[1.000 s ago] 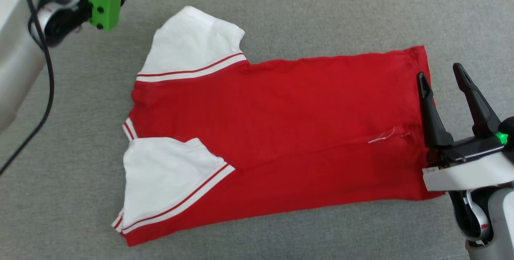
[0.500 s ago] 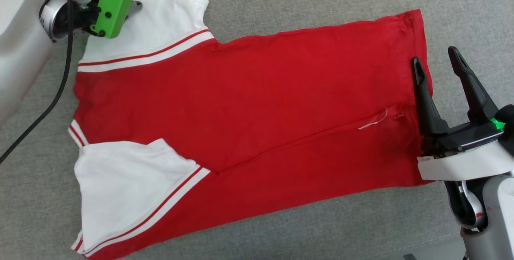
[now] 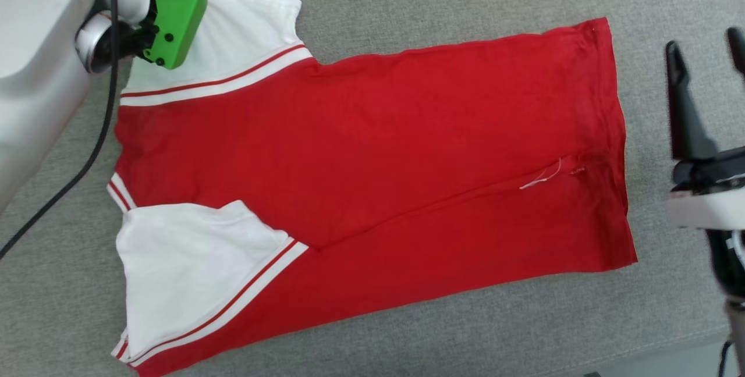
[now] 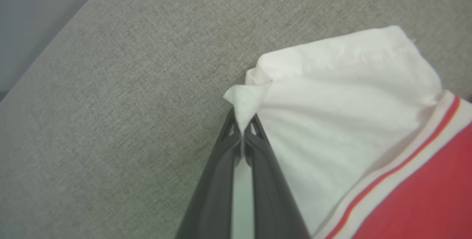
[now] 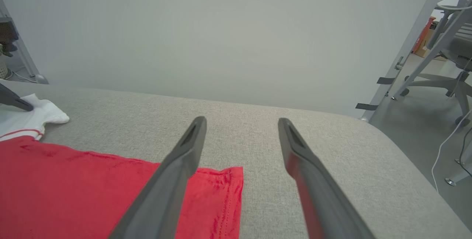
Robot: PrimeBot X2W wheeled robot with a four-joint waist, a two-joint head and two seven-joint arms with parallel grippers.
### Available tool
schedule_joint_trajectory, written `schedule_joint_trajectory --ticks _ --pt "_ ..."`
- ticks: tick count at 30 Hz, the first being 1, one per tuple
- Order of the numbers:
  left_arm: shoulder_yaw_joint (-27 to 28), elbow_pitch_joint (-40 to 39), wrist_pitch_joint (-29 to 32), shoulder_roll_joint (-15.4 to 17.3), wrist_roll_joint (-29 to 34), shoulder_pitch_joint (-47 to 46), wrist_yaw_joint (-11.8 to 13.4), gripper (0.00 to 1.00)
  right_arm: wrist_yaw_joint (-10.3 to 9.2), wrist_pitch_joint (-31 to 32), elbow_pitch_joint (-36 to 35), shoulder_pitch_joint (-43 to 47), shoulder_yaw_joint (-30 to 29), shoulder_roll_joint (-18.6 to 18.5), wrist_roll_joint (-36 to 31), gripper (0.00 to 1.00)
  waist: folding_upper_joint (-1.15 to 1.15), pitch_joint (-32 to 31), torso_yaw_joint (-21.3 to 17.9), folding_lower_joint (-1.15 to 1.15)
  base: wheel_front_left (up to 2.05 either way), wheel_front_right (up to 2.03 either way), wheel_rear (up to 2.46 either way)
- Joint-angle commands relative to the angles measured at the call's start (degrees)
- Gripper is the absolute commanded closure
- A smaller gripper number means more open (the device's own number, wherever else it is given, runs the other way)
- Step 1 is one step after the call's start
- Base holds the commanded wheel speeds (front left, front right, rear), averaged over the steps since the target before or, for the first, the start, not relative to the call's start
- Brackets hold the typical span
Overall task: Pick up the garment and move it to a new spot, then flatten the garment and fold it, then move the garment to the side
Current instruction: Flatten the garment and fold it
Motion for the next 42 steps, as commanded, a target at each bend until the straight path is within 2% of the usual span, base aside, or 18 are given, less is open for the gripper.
schedule_joint_trajectory --ticks 1,4,8,15,19,23,28,34,42 --pt "-0.37 -0.47 -1.34 -0.06 1.31 1.45 -0.16 1.0 -0.04 1.4 -1.06 -1.79 -0.6 -1.4 -0.27 0.0 0.0 -2.11 1.71 -0.01 0.0 0.0 0.0" --pt "-0.42 -2.27 -4.11 -0.35 0.56 2.1 -0.16 1.0 -0.04 6.09 -2.12 -4.42 -0.66 -5.23 1.23 0.0 0.0 -3.91 2.88 -0.01 0.0 0.0 0.0" --pt "-0.52 -5.52 -7.58 -0.4 1.19 2.85 -0.16 1.0 -0.04 14.98 -1.32 -8.79 1.56 -11.95 6.84 0.0 0.0 -5.83 4.77 -0.01 0.0 0.0 0.0" --pt "-0.64 -10.39 -11.98 -0.47 2.82 5.36 -0.16 1.0 -0.04 36.14 6.05 -16.41 10.3 -24.48 22.22 0.0 0.0 -7.1 7.82 -0.01 0.0 0.0 0.0" --pt "-0.66 -11.91 -13.29 -0.47 3.72 5.87 -0.16 1.0 -0.04 47.14 12.14 -20.67 14.14 -27.75 28.41 0.0 0.0 -6.64 9.13 -0.01 0.0 0.0 0.0" --pt "-0.67 -13.04 -14.18 -0.79 4.78 5.3 -0.16 1.0 -0.04 54.26 17.66 -24.98 17.58 -28.13 30.54 0.0 0.0 -5.56 10.53 -0.01 0.0 0.0 0.0" --pt "-0.67 -13.85 -14.81 -1.02 5.44 4.26 -0.16 1.0 -0.04 57.49 23.54 -29.5 21.65 -25.87 30.07 0.0 0.0 -4.2 11.81 -0.01 0.0 0.0 0.0" --pt "-0.58 -14.19 -15.74 -1.45 5.94 3.44 -0.16 1.0 -0.04 55.47 30.88 -31.69 25.5 -22.0 28.77 0.0 0.0 -3.01 12.84 -0.01 0.0 0.0 0.0" --pt "-0.58 -13.76 -16.68 -1.48 5.95 3.91 -0.16 1.0 -0.04 53.34 36.26 -29.16 34.04 -21.4 29.23 0.0 0.0 -2.69 12.95 -0.01 0.0 0.0 0.0"
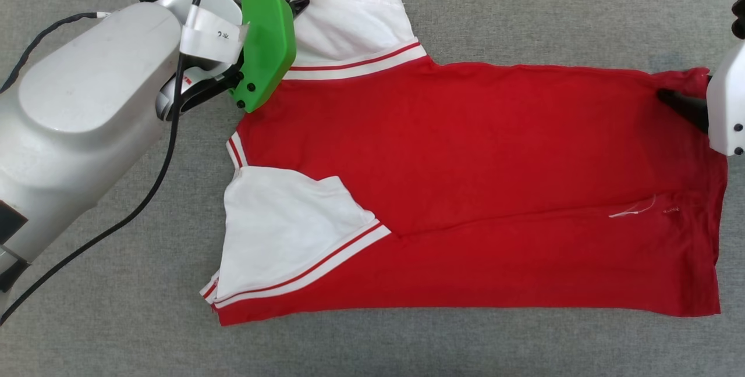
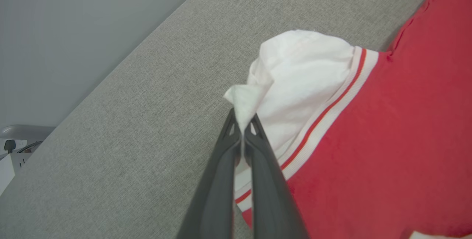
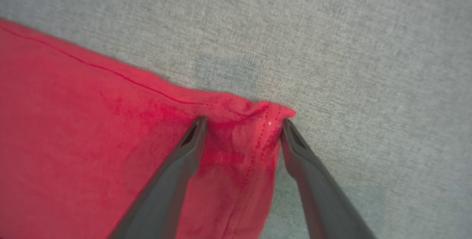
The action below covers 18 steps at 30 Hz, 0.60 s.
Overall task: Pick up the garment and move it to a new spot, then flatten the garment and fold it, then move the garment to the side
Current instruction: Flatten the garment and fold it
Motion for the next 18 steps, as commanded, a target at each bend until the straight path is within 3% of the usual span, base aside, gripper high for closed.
schedule_joint_trajectory --ticks 1,2,3,9,18 --pt "0.17 0.16 -0.43 -0.11 0.11 -0.04 -0.16 1.0 -0.02 -0.16 1.73 2.31 2.9 1.6 0.65 0.38 0.0 -0.16 -0.26 0.0 0.0 0.0 0.0" --pt "0.17 0.27 -0.45 -0.02 0.07 0.16 -0.16 1.0 -0.02 -1.58 1.85 2.12 3.46 1.44 0.7 0.95 0.0 -0.38 -0.41 0.0 0.0 0.0 0.0" --pt "0.17 0.38 -0.5 0.04 0.05 0.37 -0.16 1.0 -0.02 -2.74 2.09 1.97 3.7 1.35 0.97 1.0 0.0 -0.67 -0.52 0.0 0.0 0.0 0.0" --pt "0.15 0.87 -2.14 1.76 -0.35 3.27 -0.16 1.0 -0.02 -10.97 1.12 0.64 6.05 0.84 2.79 1.0 0.0 -4.02 -1.92 0.0 0.0 0.0 0.0" --pt "0.12 -2.19 -5.18 4.52 -0.21 10.05 1.14 1.0 -0.02 -21.99 -2.05 2.96 11.04 -3.03 3.76 1.0 0.0 -10.85 -1.86 0.0 0.0 0.0 0.0"
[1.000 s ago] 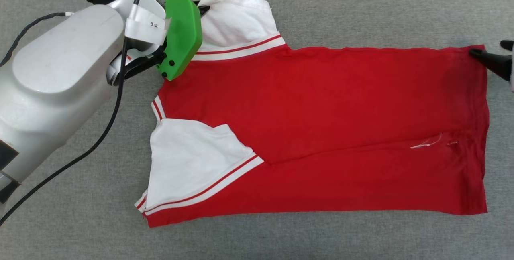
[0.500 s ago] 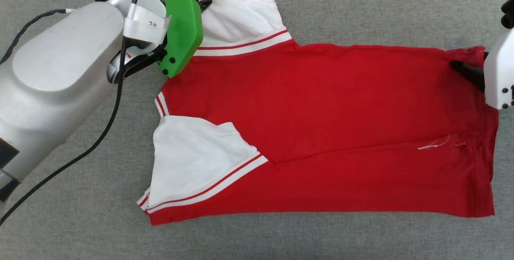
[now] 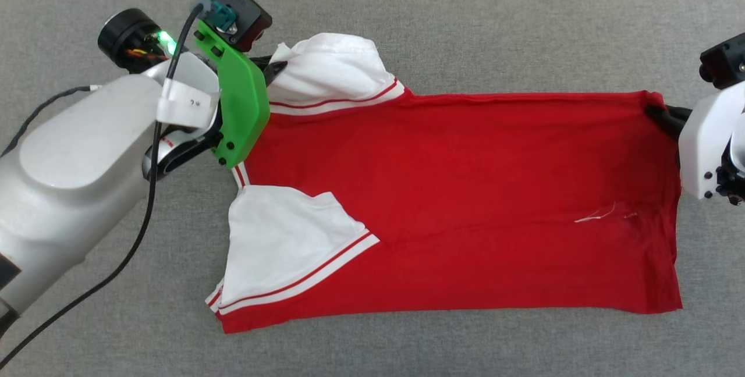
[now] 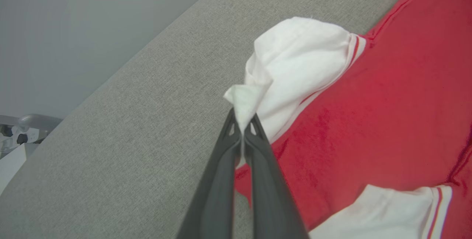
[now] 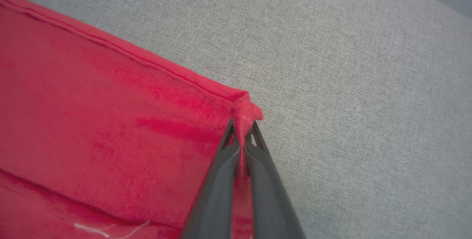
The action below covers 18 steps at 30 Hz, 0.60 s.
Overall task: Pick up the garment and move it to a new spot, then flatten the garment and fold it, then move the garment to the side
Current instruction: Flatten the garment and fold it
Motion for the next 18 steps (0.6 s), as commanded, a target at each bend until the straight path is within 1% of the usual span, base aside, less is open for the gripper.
schedule_joint_trajectory --ticks 1,9,18 --pt "0.13 -0.92 -0.55 0.61 0.12 1.95 0.75 1.0 -0.04 -1.32 -0.61 1.25 0.51 -0.27 0.77 1.0 0.0 -3.37 0.01 0.0 0.0 0.0 0.0" --pt "0.1 -6.82 -2.97 3.57 -0.75 10.97 3.94 1.0 -0.04 -6.78 -3.58 7.04 2.68 -2.3 2.33 1.0 0.0 -8.23 0.41 0.0 0.0 0.0 0.0" --pt "0.09 -12.42 -7.55 6.58 -3.18 22.99 9.5 1.0 -0.04 -11.22 -6.61 15.67 2.22 -4.46 3.15 1.0 0.0 -11.29 0.81 0.0 0.0 0.0 0.0"
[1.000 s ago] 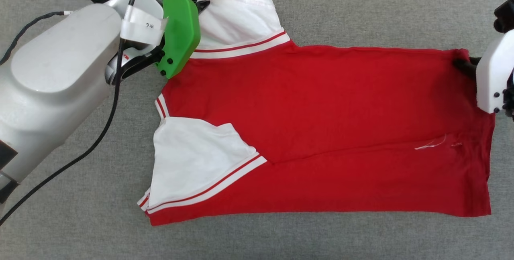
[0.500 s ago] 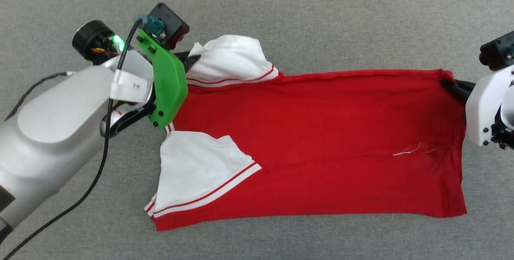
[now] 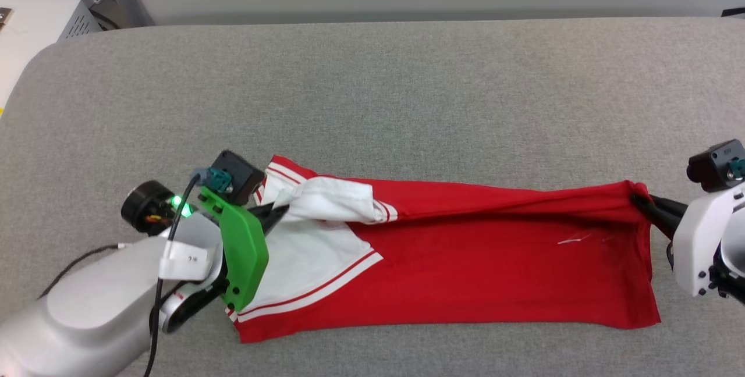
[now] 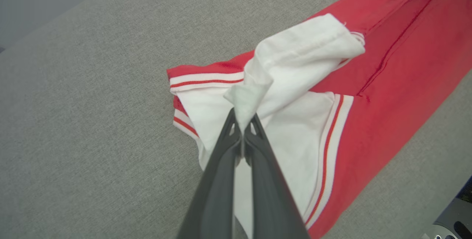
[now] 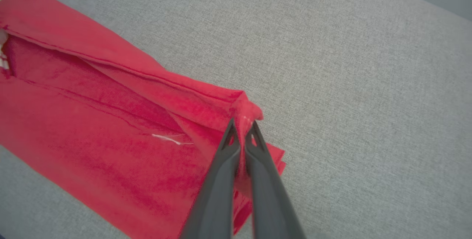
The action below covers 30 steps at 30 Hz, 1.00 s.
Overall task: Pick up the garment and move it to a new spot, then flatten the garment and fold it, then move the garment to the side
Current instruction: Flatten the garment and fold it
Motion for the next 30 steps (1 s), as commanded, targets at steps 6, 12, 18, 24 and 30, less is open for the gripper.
schedule_joint_trajectory --ticks 6,12,18,24,30 --pt "0.16 -1.62 -2.0 0.62 -1.15 6.35 2.77 1.0 -0.04 -1.97 -2.88 7.09 -2.46 -1.27 0.68 1.0 0.0 -0.74 0.67 0.01 0.0 0.0 0.0" --pt "0.15 -0.22 -2.2 -0.29 0.06 8.93 3.91 1.0 -0.04 -2.64 -4.55 13.48 -5.84 -0.95 0.41 1.0 0.0 0.04 0.9 0.01 0.0 0.0 0.0" --pt "0.14 1.59 -2.45 -1.78 -0.04 10.97 4.3 1.0 -0.04 -2.56 -5.16 18.77 -8.59 1.16 -0.13 1.0 0.0 0.83 0.93 0.01 0.0 0.0 0.0" --pt "0.67 3.67 -4.92 -3.01 0.51 11.8 4.99 0.0 -0.04 -2.99 -4.72 21.26 -11.62 3.66 -1.57 0.0 0.0 0.46 1.01 0.01 0.0 0.0 0.0" --pt "3.32 3.44 -12.61 -3.09 1.51 13.41 8.12 0.0 -0.04 -3.33 -8.99 23.09 -17.1 4.03 2.24 0.0 0.0 -1.67 0.94 0.01 0.0 0.0 0.0"
